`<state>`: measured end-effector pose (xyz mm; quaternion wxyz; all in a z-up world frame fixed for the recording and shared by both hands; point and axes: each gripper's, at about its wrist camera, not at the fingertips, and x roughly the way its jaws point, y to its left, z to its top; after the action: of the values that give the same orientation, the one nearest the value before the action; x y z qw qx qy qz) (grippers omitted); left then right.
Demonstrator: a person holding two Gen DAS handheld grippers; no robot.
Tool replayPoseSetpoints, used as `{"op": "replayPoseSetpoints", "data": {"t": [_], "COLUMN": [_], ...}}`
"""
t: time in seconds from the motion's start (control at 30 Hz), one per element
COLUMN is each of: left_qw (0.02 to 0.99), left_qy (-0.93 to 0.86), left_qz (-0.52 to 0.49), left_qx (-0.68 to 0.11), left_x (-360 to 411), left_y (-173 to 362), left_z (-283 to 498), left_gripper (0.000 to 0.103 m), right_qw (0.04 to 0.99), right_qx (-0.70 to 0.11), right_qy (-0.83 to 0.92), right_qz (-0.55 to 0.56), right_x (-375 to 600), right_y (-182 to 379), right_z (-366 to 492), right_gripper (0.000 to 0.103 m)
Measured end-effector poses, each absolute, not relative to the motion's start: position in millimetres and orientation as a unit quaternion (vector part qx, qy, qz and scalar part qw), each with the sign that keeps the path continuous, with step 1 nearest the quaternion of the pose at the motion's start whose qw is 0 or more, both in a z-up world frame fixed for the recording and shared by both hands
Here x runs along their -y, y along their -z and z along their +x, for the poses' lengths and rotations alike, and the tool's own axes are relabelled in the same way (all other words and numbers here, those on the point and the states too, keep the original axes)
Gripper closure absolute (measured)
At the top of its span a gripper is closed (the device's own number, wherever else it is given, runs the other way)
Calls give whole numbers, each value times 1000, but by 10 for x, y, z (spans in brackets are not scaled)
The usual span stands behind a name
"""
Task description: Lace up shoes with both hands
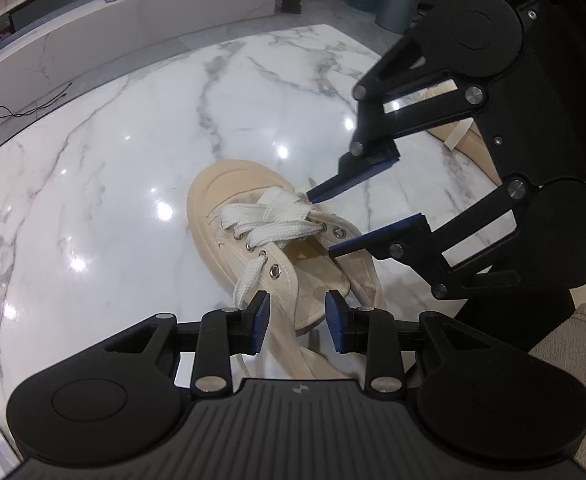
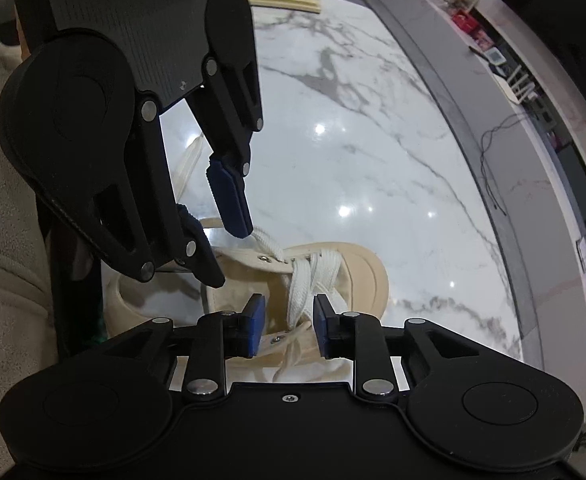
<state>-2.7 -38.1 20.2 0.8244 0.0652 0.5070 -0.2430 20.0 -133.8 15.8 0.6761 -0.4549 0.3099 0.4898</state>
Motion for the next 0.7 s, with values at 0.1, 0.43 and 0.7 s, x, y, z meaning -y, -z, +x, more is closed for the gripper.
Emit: {"op": "replayPoseSetpoints", "data": {"t": [0.1, 0.43, 0.7], "left_qw": [828, 834, 835], "left_qy": [243, 233, 230], "left_qz": [63, 61, 56], "left_qx": [-501, -497, -497], "left_x": [389, 417, 444], "left_y": [-218, -232, -241], "left_z": [-28, 4, 24], "left_gripper": [74, 73, 64], "right_qw": [694, 791, 835], "right_qx": [-320, -338, -382], "right_qy": [-486, -428, -353], "right_qz": [-423, -278, -178], "right_x": [1417, 1776, 2023], "right_y": [-173, -165, -109], "right_z": [228, 326, 553], "right_gripper": [80, 75, 74]}}
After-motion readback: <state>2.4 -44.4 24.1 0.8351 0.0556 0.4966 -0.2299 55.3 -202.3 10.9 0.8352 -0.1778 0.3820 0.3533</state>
